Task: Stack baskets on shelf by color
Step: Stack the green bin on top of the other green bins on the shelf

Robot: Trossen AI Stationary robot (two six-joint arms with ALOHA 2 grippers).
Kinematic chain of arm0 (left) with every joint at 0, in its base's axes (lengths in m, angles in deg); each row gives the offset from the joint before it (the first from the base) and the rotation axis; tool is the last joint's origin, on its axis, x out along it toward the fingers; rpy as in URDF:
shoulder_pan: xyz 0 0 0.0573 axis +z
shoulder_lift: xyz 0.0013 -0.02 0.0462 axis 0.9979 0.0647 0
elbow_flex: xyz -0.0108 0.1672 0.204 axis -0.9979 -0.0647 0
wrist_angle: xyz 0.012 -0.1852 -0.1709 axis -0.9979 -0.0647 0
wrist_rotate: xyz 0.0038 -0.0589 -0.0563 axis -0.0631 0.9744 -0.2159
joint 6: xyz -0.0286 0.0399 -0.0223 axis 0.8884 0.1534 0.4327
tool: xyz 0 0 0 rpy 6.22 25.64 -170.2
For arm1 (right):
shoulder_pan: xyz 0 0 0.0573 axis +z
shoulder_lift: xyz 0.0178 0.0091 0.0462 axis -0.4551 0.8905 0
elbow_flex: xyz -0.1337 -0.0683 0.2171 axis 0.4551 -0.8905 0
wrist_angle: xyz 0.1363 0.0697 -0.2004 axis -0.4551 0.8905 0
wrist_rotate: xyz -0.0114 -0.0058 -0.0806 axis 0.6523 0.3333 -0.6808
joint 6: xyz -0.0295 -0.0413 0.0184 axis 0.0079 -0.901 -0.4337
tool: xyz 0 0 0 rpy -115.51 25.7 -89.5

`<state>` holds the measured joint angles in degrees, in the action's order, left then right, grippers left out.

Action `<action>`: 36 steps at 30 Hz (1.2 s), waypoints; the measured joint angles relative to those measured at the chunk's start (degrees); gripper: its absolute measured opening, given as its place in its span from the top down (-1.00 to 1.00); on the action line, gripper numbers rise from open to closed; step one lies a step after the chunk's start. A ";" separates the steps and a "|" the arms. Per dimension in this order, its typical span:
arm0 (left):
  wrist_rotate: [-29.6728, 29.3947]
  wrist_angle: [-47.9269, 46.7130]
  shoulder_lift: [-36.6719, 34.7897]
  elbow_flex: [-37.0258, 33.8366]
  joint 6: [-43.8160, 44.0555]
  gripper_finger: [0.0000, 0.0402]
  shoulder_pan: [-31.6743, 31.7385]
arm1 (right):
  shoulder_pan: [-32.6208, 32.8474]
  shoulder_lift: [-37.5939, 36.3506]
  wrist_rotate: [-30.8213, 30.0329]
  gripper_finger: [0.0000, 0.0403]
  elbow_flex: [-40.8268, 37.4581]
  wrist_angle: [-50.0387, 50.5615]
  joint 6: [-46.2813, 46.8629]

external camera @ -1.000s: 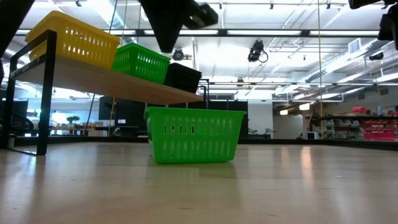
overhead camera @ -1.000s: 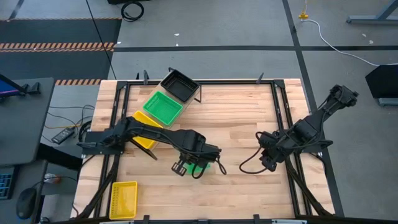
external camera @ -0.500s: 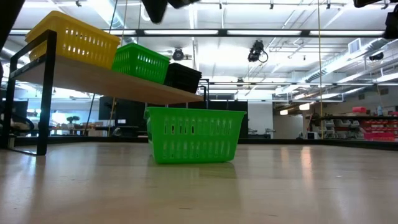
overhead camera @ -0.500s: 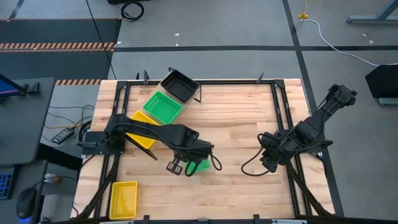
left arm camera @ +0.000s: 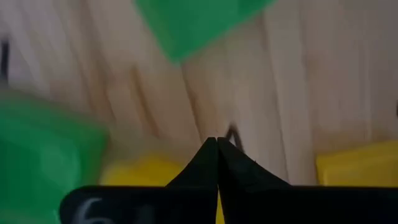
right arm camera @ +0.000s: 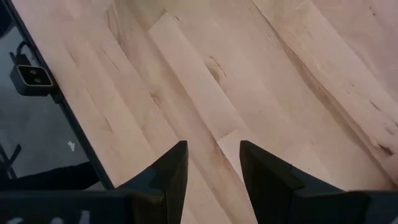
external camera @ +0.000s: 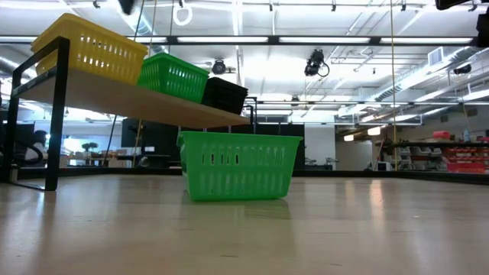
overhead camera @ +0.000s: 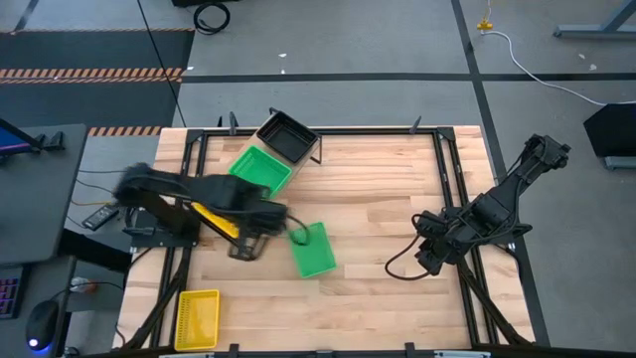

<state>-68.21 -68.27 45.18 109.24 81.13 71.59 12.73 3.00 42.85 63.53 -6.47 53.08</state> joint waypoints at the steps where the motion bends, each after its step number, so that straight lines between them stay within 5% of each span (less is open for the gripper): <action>1: -0.42 0.93 -3.35 -4.10 1.68 1.00 -0.30 | 0.14 0.00 -0.03 0.24 0.00 -0.23 0.26; 5: -1.13 8.19 -13.82 -15.74 7.82 1.00 -1.74 | 0.29 0.07 -0.07 0.24 0.00 -0.41 0.32; 9: -3.15 15.23 -16.59 -17.33 8.83 0.97 -3.60 | 0.27 0.13 0.48 0.24 0.00 -0.39 0.35; 16: -5.41 25.30 -12.04 -18.00 -5.53 0.87 -5.01 | 0.27 0.20 1.01 0.24 0.00 0.22 3.17; 26: 6.84 37.00 -2.01 -25.63 -30.17 0.37 -2.77 | 0.27 0.22 1.03 0.24 0.00 -0.01 9.33; 36: 5.17 47.10 3.60 -29.20 -37.10 -0.08 -0.33 | 0.27 0.24 0.31 0.24 0.00 0.02 10.38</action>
<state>-63.05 -21.17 48.79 80.03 44.04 71.26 13.00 3.24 43.15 63.53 -6.45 63.46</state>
